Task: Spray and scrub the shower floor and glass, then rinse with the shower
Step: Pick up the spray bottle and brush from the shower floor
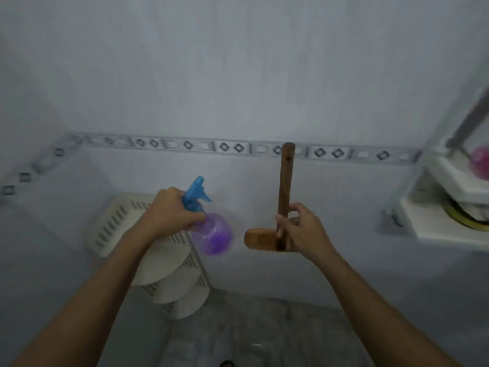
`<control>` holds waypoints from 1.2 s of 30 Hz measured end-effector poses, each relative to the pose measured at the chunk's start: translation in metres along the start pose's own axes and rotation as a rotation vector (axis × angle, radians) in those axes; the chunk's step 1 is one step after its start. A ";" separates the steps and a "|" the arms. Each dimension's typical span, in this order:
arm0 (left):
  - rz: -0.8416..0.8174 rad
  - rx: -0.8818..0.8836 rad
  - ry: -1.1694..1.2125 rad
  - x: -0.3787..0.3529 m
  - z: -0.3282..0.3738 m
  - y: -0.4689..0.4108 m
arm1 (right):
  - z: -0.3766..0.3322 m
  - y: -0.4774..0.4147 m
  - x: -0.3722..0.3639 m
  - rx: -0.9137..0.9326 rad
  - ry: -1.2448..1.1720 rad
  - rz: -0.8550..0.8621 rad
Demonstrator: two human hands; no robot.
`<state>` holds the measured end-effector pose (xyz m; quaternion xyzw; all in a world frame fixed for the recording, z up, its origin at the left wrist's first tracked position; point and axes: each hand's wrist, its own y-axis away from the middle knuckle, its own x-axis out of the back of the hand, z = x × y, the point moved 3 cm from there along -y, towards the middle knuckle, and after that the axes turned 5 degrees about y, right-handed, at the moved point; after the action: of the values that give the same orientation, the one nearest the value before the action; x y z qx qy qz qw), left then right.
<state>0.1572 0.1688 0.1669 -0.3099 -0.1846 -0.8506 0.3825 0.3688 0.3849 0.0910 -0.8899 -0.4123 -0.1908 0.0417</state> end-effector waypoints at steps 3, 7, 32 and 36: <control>0.078 0.040 0.000 0.061 -0.029 -0.003 | -0.051 -0.037 -0.052 0.114 0.094 -0.056; 0.198 0.130 -0.019 0.115 -0.072 -0.007 | -0.101 -0.086 -0.132 0.221 0.190 -0.142; 0.358 0.545 -0.009 0.147 -0.286 -0.102 | -0.107 -0.224 -0.450 0.072 0.159 -0.538; 0.342 0.572 -0.012 0.139 -0.298 -0.109 | -0.099 -0.224 -0.456 0.038 0.135 -0.570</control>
<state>-0.1127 -0.0004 0.0309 -0.2213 -0.3634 -0.6860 0.5902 -0.0977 0.1815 -0.0069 -0.7224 -0.6456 -0.2458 0.0306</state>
